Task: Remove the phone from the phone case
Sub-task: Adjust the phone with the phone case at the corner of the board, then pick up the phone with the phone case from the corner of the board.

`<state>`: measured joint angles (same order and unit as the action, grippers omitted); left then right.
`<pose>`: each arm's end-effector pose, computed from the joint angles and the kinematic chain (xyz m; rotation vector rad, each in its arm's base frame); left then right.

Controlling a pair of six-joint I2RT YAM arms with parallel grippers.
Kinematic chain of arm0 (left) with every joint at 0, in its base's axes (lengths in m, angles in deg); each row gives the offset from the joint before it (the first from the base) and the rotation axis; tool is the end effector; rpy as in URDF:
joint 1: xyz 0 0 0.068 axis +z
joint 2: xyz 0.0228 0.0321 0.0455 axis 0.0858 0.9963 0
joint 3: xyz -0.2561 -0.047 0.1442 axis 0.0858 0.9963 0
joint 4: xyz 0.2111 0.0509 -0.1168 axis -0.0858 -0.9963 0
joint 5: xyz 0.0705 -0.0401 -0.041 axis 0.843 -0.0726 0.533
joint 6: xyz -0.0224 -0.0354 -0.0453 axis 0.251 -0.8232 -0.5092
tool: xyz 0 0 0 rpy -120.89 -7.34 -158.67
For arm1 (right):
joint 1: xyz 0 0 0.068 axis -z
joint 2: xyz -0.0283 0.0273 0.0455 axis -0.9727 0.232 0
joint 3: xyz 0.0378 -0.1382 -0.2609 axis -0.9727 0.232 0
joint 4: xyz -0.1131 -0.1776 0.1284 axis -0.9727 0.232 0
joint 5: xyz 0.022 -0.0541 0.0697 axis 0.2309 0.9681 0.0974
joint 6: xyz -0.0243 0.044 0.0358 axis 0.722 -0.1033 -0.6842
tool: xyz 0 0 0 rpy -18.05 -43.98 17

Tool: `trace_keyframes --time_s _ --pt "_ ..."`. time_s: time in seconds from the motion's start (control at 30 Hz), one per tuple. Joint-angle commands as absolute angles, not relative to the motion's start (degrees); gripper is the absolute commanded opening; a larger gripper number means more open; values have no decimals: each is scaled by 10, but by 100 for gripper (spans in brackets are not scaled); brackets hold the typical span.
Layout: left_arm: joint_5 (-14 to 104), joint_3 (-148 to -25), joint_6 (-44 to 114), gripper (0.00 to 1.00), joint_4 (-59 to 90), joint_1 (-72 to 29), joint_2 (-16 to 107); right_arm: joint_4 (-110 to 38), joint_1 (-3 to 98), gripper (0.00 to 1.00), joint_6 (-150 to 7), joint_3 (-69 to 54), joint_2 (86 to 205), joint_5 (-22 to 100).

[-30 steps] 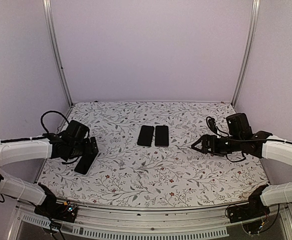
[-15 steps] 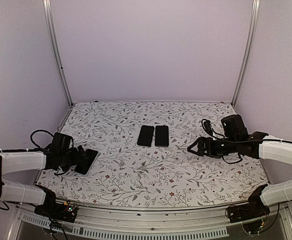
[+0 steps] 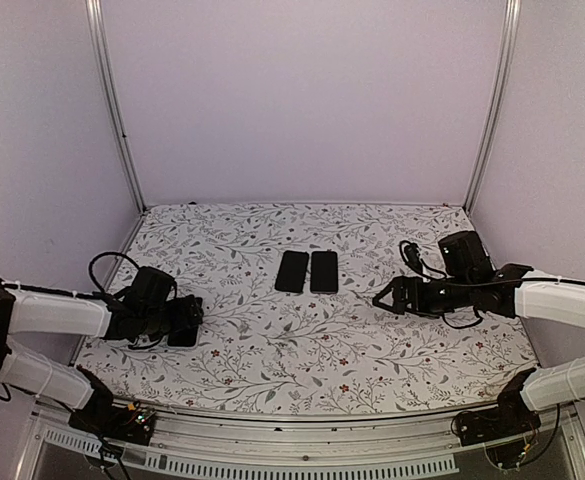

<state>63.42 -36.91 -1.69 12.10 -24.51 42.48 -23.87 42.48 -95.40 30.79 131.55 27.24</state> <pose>0.1790 -0.0912 0.1598 -0.4891 2.4333 -0.3725 0.1761 0.1378 0.2384 -0.2519 2.4545 0.9299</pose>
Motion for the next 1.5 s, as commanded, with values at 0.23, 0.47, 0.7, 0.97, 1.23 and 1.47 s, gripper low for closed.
trace_keyframes --time_s 0.23,0.47,0.7,0.97,1.23,1.47 --pt "698 -446 -70 99 17 -337 553 -255 418 99 -956 306 1317 286" --pt "723 -481 -80 99 -28 -348 608 -259 417 99 -956 317 1311 287" --pt "737 -506 -86 98 -48 -357 665 -263 417 99 -964 333 1294 289" --pt "748 -520 -86 86 -59 -365 700 -270 417 99 -974 344 1284 289" --pt "756 -520 -65 61 -59 -371 689 -292 410 99 -986 338 1292 289" --pt "768 -532 -18 48 -49 -394 618 -310 372 99 -1001 292 1351 300"
